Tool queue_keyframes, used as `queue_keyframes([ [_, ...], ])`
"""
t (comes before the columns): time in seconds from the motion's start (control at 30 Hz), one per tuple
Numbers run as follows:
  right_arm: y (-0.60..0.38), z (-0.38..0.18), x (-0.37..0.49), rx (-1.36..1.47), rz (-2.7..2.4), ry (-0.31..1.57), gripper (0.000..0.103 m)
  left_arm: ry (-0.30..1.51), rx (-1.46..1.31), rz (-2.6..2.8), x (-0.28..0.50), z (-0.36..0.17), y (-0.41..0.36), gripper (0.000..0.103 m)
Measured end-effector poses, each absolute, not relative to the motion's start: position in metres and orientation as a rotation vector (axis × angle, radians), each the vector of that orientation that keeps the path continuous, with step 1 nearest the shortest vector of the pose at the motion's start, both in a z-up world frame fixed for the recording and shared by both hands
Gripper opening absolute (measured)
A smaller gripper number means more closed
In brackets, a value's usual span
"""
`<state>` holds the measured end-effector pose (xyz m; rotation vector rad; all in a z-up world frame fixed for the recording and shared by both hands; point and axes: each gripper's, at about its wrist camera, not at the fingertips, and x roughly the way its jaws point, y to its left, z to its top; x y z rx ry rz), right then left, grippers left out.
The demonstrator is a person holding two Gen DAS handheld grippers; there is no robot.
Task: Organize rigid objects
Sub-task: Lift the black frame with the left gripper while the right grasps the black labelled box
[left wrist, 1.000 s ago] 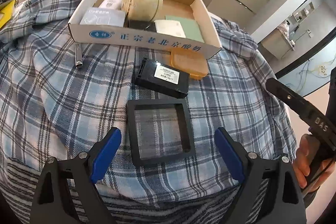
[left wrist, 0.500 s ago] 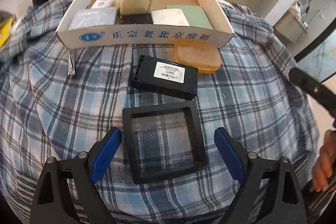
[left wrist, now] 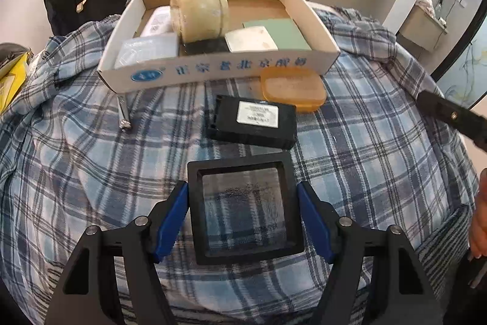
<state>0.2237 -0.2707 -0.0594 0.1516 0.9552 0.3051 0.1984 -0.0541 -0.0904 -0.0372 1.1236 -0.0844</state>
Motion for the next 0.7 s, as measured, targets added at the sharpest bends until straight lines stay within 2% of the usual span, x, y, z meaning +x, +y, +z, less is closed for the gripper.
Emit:
queue_keyframes([
  [0.33, -0.259, -0.063, 0.223, 0.100, 0.303, 0.985, 0.067, 1.117, -0.040, -0.056, 0.205, -0.093, -0.003, 0.073],
  [0.7, -0.242, -0.057, 0.225, 0.035, 0.288, 0.997, 0.067, 1.074, 0.069, -0.073, 0.201, -0.103, -0.021, 0.074],
])
